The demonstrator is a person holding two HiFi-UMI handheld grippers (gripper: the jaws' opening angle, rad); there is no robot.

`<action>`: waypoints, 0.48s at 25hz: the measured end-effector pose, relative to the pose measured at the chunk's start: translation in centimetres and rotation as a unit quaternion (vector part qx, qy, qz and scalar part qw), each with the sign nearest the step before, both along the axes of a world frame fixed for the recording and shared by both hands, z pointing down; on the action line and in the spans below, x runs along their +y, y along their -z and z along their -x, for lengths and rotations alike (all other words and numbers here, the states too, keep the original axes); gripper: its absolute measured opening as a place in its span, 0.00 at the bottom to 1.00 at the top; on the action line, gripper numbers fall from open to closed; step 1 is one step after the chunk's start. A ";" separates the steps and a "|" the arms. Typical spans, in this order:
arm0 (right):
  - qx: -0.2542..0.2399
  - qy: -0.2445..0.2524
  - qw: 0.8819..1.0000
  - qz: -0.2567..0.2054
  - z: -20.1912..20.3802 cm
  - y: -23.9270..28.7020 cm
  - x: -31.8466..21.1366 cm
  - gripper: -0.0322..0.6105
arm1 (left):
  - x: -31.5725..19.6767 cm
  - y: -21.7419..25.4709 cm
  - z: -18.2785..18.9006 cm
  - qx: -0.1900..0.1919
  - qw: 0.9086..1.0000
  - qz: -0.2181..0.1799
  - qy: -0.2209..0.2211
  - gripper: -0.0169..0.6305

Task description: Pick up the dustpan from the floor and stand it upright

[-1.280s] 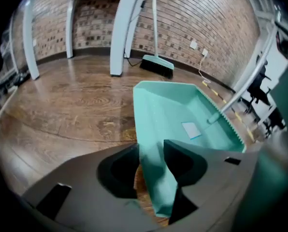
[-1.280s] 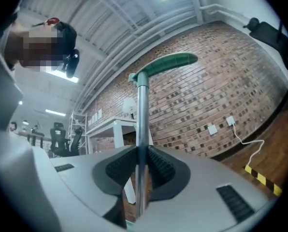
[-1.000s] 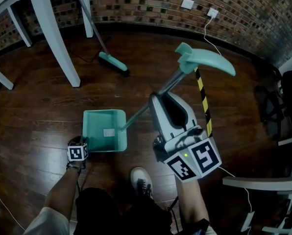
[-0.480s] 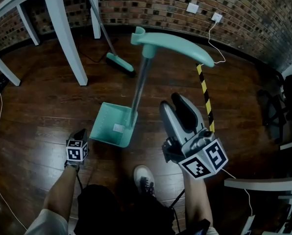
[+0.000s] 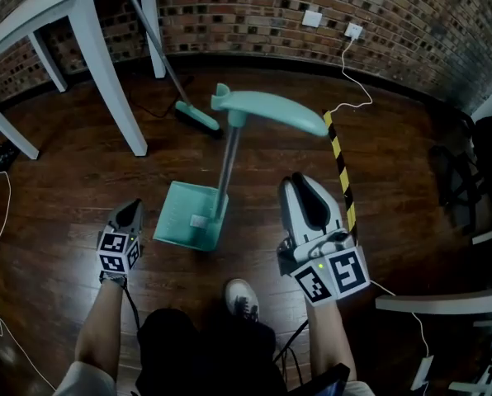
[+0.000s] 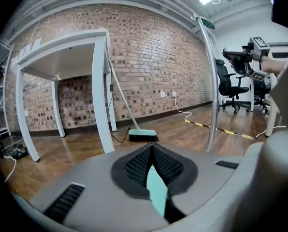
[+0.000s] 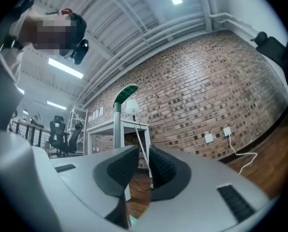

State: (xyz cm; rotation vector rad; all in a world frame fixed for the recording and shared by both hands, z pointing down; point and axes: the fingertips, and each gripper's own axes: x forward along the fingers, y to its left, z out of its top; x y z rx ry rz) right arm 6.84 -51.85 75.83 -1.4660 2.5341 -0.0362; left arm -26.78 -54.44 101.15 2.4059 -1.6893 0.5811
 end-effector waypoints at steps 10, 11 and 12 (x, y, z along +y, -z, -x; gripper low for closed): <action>0.050 -0.071 0.994 0.061 -4.7 7.6 -0.5 0.02 | 0.6 18.4 -2.2 0.028 0.999 -0.031 -0.017 0.05; 0.052 -0.083 0.993 0.070 -5.3 9.0 -0.2 0.02 | 1.1 20.5 -2.6 0.033 0.999 -0.029 -0.020 0.05; 0.053 -0.095 0.991 0.078 -5.8 10.6 0.2 0.02 | 1.7 22.7 -2.8 0.034 0.999 -0.024 -0.023 0.05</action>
